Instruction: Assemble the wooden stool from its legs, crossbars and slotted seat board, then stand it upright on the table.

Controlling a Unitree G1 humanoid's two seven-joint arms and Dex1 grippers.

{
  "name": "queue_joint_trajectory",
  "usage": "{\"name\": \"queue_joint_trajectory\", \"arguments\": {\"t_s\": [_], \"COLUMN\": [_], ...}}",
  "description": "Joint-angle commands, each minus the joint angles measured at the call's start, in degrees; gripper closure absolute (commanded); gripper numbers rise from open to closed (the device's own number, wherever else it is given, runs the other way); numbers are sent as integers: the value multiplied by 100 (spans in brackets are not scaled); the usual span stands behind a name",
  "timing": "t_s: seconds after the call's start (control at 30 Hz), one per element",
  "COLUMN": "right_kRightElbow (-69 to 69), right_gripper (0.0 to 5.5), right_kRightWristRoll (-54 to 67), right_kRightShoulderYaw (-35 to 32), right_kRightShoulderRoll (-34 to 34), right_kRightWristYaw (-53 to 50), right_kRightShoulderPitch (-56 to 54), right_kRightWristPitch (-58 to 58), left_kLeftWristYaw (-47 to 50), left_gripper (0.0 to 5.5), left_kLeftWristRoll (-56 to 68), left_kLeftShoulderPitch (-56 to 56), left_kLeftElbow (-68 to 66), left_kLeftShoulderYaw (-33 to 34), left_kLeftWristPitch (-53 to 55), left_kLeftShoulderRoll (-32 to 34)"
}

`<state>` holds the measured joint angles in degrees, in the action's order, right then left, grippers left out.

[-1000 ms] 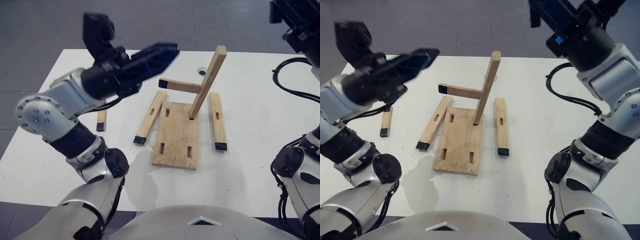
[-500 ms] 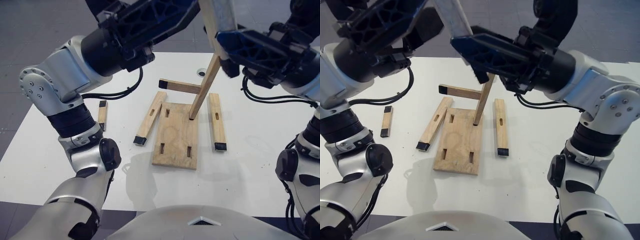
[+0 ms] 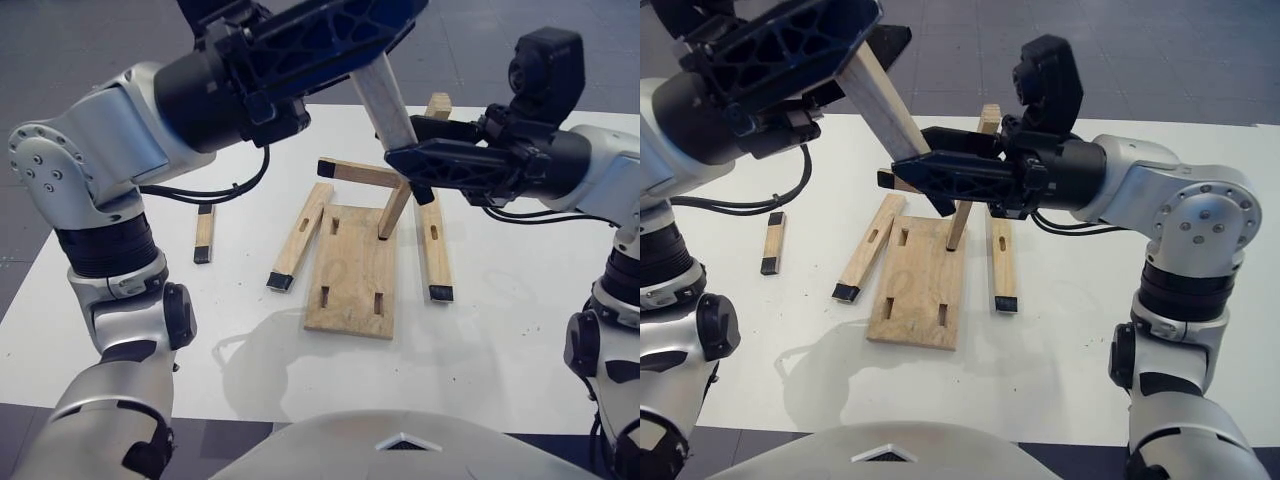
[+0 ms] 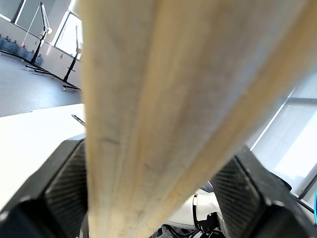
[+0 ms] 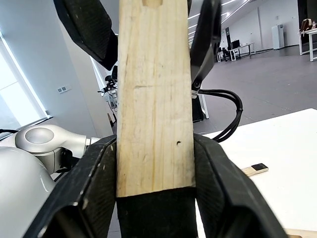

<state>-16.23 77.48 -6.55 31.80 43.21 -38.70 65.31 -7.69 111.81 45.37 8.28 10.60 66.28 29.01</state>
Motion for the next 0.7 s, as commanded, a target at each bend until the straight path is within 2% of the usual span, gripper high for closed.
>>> {"name": "queue_joint_trajectory", "arguments": {"t_s": [0.03, 0.27, 0.57, 0.6, 0.7], "right_kRightElbow": [28, 310, 416, 408, 442], "right_gripper": [348, 348, 348, 311, 250], "right_kRightWristRoll": [-173, -460, -1106, -1071, -1091], "right_kRightShoulderYaw": [143, 246, 404, 392, 376], "right_kRightShoulderRoll": [181, 518, 450, 423, 391], "right_kRightWristYaw": [141, 604, 544, 550, 539], "right_kRightShoulderPitch": [6, -222, -177, -156, -133], "right_kRightWristPitch": [98, 146, -51, -30, -54], "left_kLeftWristYaw": [-329, -1196, -1053, -996, -794], "left_gripper": [272, 294, 301, 302, 310], "left_kLeftWristRoll": [117, 50, -96, -115, 5], "left_kLeftShoulderPitch": [-83, -478, -534, -524, -435], "left_kLeftElbow": [156, 187, 191, 163, 67], "left_kLeftShoulderYaw": [-194, -167, -382, -390, -342], "left_kLeftWristPitch": [35, 419, -45, -113, -418], "left_kLeftShoulderRoll": [200, 1134, 1123, 1102, 953]}}
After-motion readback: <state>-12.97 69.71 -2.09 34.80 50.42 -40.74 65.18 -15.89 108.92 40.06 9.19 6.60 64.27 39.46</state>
